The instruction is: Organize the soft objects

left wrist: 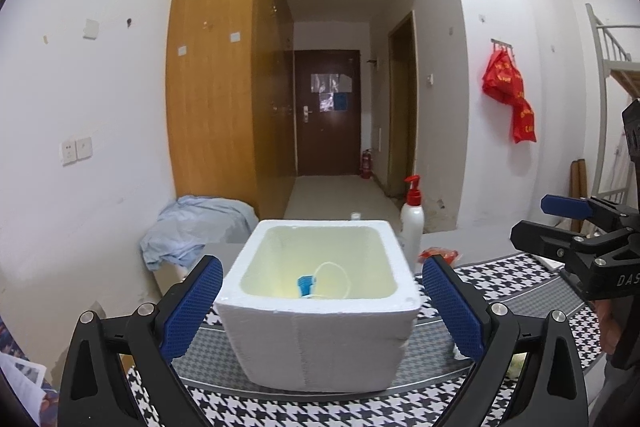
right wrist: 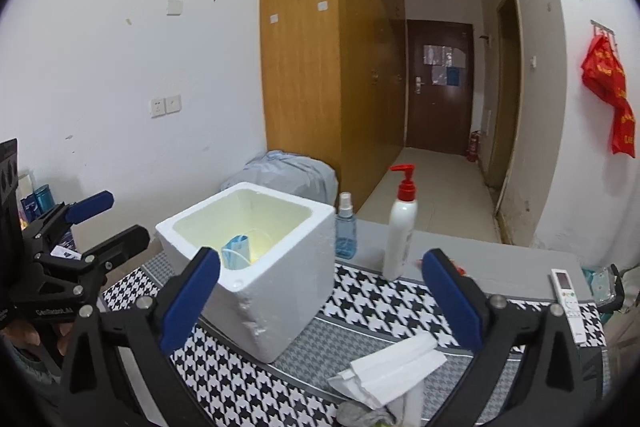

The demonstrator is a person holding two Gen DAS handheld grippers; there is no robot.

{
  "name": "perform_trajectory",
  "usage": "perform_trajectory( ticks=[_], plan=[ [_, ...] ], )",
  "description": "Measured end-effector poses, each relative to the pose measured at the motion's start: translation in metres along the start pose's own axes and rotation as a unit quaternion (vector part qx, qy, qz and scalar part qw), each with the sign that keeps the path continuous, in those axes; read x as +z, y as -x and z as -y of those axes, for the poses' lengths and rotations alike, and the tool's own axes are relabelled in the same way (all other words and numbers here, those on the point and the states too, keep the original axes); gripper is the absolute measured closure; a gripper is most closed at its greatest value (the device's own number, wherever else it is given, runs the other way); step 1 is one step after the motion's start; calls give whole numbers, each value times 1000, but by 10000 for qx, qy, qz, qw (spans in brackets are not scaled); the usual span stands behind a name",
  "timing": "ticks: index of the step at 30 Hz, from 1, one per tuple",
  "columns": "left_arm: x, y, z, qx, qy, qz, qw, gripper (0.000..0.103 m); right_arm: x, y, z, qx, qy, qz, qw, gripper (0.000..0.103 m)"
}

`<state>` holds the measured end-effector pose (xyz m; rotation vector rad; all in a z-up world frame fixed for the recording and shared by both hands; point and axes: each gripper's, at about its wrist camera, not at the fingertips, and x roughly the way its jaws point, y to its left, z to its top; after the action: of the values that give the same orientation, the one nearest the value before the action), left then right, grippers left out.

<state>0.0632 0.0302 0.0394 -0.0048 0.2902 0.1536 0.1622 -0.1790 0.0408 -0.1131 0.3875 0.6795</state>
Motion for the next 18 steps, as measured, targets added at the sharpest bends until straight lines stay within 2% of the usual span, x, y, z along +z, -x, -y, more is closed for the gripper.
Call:
perform_trajectory(
  ticks=[18],
  plan=[
    [-1, 3, 32, -561, -136, 53, 9983, 2, -14, 32, 23, -380, -70, 192, 9991, 1]
  ],
)
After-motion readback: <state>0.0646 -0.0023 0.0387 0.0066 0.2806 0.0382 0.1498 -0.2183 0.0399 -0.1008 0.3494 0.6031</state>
